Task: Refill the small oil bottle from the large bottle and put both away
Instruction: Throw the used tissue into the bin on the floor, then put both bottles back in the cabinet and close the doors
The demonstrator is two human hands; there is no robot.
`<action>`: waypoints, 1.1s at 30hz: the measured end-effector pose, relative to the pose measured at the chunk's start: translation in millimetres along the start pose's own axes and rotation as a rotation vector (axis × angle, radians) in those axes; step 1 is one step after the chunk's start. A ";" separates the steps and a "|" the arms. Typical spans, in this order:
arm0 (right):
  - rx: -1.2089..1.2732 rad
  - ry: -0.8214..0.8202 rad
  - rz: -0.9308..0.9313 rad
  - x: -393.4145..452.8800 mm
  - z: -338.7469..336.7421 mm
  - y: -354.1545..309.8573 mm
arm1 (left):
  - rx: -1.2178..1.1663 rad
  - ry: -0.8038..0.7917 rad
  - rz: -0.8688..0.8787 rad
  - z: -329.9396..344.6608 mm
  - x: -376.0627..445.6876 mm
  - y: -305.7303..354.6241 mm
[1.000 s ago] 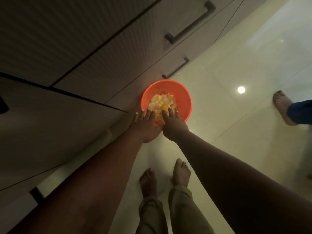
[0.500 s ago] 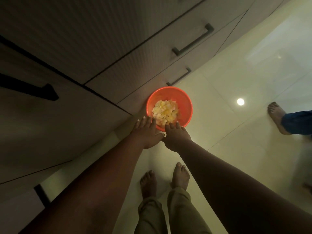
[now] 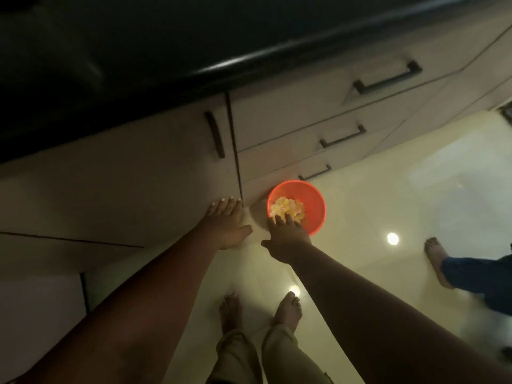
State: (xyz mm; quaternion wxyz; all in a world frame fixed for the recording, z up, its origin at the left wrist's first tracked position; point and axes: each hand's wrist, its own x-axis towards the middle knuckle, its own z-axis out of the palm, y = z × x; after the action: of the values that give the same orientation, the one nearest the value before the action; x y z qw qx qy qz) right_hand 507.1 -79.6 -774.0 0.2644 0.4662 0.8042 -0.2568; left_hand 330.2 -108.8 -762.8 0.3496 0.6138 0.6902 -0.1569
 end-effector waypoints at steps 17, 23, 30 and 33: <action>-0.448 0.133 -0.508 -60.3 -128.2 -205.0 | -0.138 0.201 -0.344 -66.5 -182.1 -117.2; -0.544 0.195 -0.647 -96.0 -166.5 -261.8 | -0.153 0.281 -0.426 -101.9 -239.1 -134.0; -0.330 0.233 -0.757 -133.9 -233.2 -299.5 | -0.085 0.577 -0.341 -171.2 -296.4 -135.6; -0.282 0.271 -0.779 -147.2 -258.7 -305.4 | 0.003 0.642 -0.325 -201.1 -317.8 -135.6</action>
State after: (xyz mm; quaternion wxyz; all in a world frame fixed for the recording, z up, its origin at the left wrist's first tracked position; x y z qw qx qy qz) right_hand 251.1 -131.8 -436.9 0.1008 0.1168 0.9747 -0.1615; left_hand 142.8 -240.1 -435.1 0.0842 0.5146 0.8532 -0.0107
